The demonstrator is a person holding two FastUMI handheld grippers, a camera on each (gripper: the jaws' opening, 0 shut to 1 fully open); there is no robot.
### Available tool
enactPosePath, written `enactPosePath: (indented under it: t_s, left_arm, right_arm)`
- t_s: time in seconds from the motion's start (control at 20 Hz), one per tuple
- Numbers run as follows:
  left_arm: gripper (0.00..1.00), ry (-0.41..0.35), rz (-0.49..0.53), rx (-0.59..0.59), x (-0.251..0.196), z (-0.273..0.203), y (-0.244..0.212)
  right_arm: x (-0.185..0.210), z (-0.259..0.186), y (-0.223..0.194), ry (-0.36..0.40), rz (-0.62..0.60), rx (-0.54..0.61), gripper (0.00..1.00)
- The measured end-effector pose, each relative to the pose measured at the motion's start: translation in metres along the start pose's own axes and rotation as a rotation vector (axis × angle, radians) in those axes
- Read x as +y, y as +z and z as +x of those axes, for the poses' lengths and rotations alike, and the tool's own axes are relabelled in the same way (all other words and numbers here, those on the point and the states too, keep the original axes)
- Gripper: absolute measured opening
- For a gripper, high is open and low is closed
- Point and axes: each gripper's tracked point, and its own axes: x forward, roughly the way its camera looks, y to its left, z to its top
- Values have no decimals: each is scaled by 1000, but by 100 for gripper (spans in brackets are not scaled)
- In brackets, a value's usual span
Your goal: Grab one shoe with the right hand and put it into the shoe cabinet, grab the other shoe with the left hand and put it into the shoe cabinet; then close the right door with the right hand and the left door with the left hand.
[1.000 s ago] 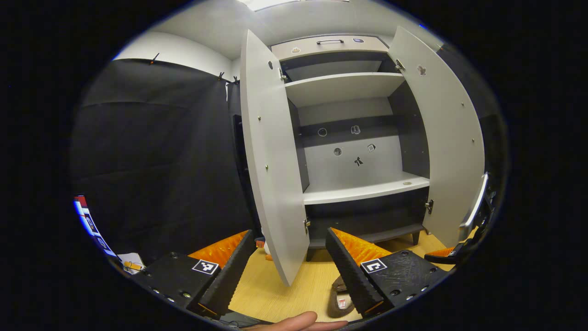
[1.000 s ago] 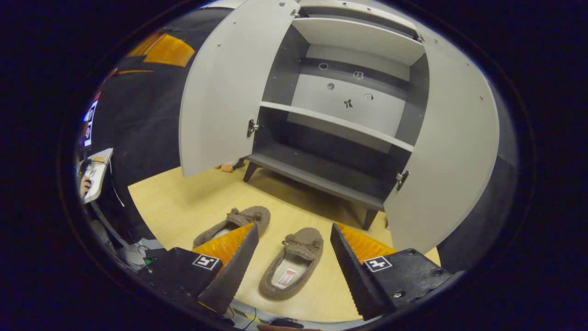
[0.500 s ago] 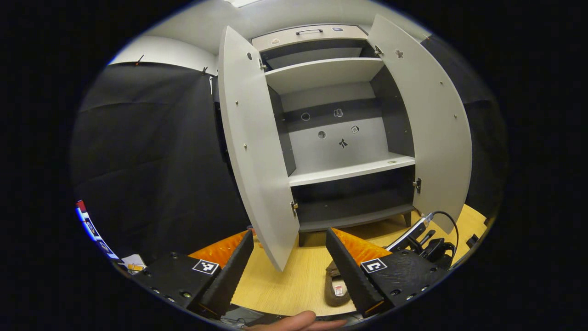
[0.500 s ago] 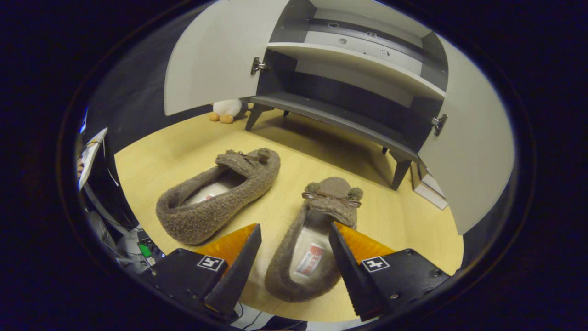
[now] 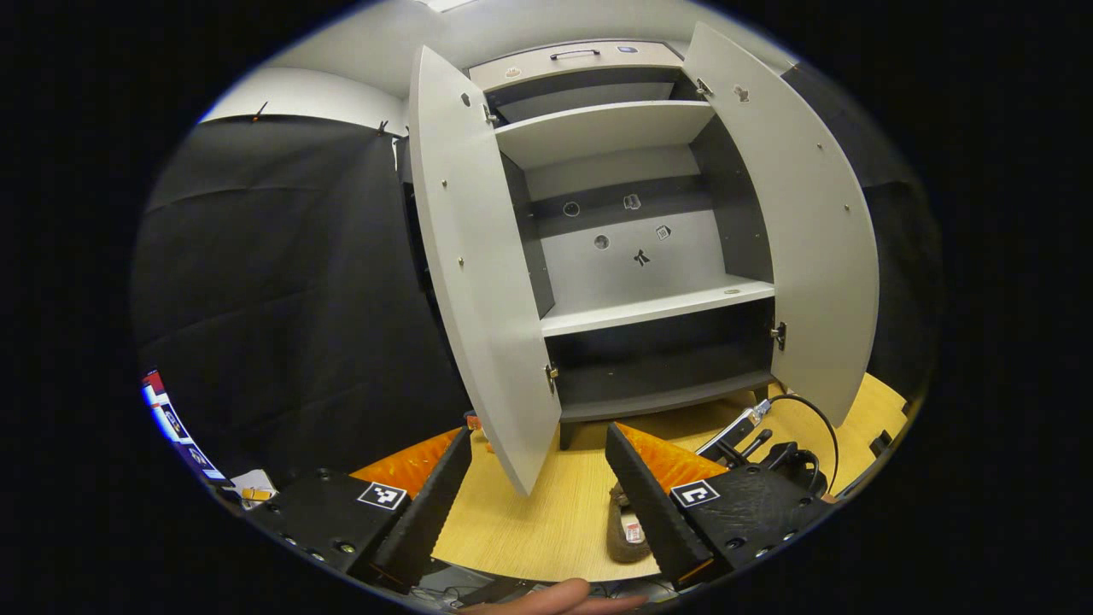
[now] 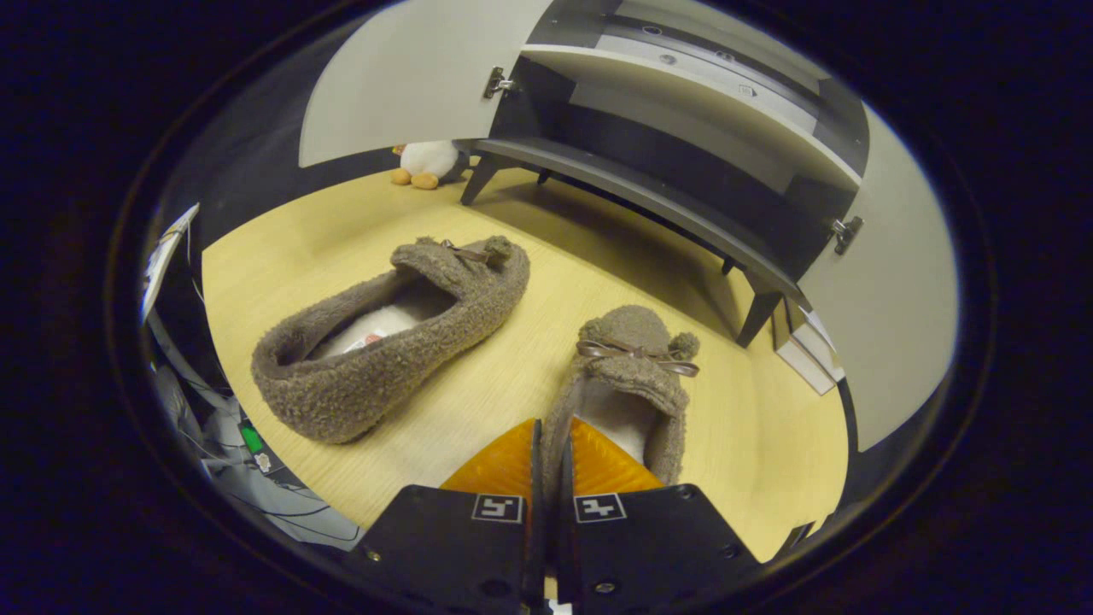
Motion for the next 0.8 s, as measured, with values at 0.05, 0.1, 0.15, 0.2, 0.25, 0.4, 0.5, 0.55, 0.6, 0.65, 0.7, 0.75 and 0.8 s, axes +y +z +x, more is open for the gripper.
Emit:
enactPosePath:
  t_s: [0.05, 0.1, 0.15, 0.2, 0.25, 0.4, 0.5, 0.55, 0.6, 0.65, 0.7, 0.75, 0.8]
  left_arm:
    - [96, -2, -3, 0, -1, 0, -1]
    - [96, -5, -7, -1, -2, -1, -3]
    - [96, -10, -8, -1, -4, -2, -3]
    - [96, -13, -6, -4, -5, -1, -3]
    - [96, -15, -5, -8, -5, 2, -2]
    - [96, -33, -15, -13, -10, 5, -2]
    - [96, -45, -16, -20, -14, 8, 1]
    - [96, -50, -13, -28, -15, 10, 2]
    - [96, -55, -12, -35, -16, 12, 4]
    - [96, -61, -14, -42, -18, 14, 7]
    - [96, -67, -16, -48, -20, 14, 9]
    - [96, -74, -20, -54, -21, 16, 12]
    - [96, -80, -24, -60, -22, 17, 14]
  right_arm:
    - [-2, -1, 1, -3, -6, 1, 8]
    - [-3, -2, 1, -3, -2, 5, 7]
    - [-4, -3, 2, -3, 3, 9, 7]
    - [-8, -5, 3, -7, 7, 11, 7]
    - [-13, -8, 5, -13, 15, 9, 6]
    - [-28, -14, 11, -48, 14, -15, 6]
    - [-37, -21, 16, -59, 9, -29, 6]
    - [-41, -25, 20, -60, 12, -36, 6]
    - [-46, -29, 23, -64, 15, -46, 6]
    - [-52, -35, 28, -74, 15, -58, 6]
    - [-58, -40, 34, -83, 14, -71, 5]
    - [-64, -47, 40, -92, 16, -88, 6]
    - [-70, -53, 49, -102, 22, -106, 6]
